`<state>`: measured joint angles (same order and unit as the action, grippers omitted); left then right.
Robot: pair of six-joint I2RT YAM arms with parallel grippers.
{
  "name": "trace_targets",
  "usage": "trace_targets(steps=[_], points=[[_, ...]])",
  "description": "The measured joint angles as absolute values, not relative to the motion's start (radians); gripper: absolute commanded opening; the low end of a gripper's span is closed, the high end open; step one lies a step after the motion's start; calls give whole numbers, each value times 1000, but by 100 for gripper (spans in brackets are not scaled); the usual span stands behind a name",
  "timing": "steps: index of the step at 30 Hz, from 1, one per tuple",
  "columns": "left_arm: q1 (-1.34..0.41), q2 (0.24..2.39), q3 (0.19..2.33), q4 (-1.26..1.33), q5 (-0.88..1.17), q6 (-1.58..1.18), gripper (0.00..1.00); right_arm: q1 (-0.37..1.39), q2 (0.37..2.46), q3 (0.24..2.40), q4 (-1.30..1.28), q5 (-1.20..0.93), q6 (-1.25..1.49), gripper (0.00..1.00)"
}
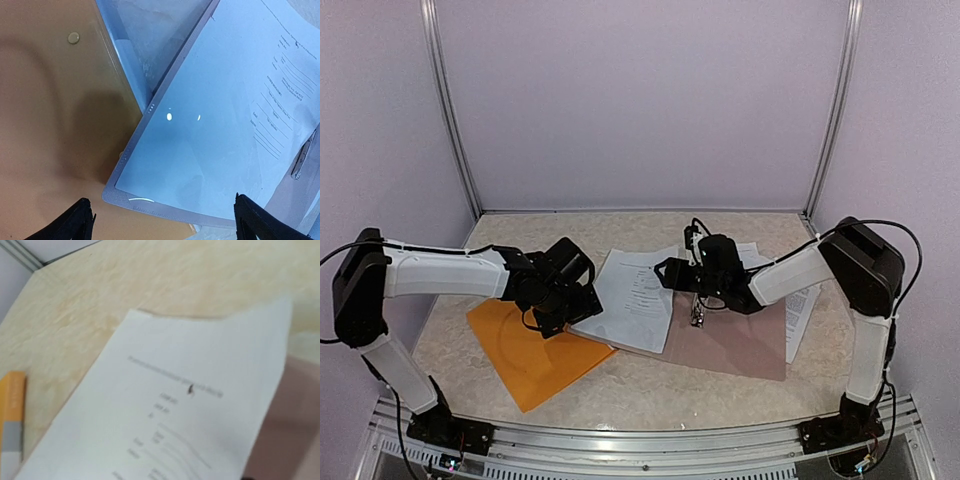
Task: Put the files into the folder
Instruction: Insert the folder to form pockets on the folder, then move the folder with some files to the center of the board.
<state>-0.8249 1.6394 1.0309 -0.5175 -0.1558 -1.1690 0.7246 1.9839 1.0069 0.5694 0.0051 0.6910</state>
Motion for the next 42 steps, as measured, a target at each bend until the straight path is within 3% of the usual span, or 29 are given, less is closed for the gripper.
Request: trace_targets(steps=[12, 20, 31, 38, 42], points=[[-809, 1589, 1043, -592, -243, -1068, 96, 723, 1834, 1002, 376, 205, 485, 74], [-691, 1586, 1061, -532, -123, -919, 94, 704, 1771, 1008, 145, 204, 362, 72], [-569, 1796, 1212, -509, 107, -733, 85, 689, 1710, 945, 50, 147, 354, 64], [-532, 1916, 1351, -511, 196, -627, 71, 688, 1713, 880, 54, 107, 388, 63], [-484, 2005, 1425, -502, 260, -591, 69, 688, 1716, 879, 57, 90, 397, 63]])
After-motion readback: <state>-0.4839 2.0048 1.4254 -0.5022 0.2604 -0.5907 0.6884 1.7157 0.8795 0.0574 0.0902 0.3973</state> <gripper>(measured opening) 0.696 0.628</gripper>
